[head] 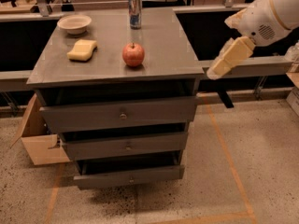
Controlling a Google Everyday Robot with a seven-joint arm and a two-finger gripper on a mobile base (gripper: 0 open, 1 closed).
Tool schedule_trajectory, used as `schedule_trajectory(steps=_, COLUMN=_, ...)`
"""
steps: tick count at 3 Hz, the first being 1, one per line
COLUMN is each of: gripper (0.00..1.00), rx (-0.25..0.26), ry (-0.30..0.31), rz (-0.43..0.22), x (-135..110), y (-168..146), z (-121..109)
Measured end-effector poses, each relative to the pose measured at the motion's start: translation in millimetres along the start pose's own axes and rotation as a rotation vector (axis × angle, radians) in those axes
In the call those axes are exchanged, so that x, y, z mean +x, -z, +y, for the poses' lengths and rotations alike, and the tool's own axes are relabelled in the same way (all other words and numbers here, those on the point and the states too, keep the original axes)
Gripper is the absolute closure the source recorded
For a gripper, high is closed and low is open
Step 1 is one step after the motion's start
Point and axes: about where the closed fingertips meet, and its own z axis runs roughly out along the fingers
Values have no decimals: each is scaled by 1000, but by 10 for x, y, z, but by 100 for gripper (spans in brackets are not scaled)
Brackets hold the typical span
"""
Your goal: Pick apple
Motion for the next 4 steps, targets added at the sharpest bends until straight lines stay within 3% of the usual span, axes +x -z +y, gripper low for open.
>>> schedule_trajectory(steps=1, gripper=0, rx=-38, ry=16, rz=-183, x=-386, y=-534, z=-238)
schedule_trajectory(steps=2, gripper=0, rx=-22, ry=3, rz=-284, x=-677, y=-947, z=-372)
schedule_trajectory(steps=4, gripper=0, rx=2, ry=-8, rz=-297, x=-722, y=-986, z=-420)
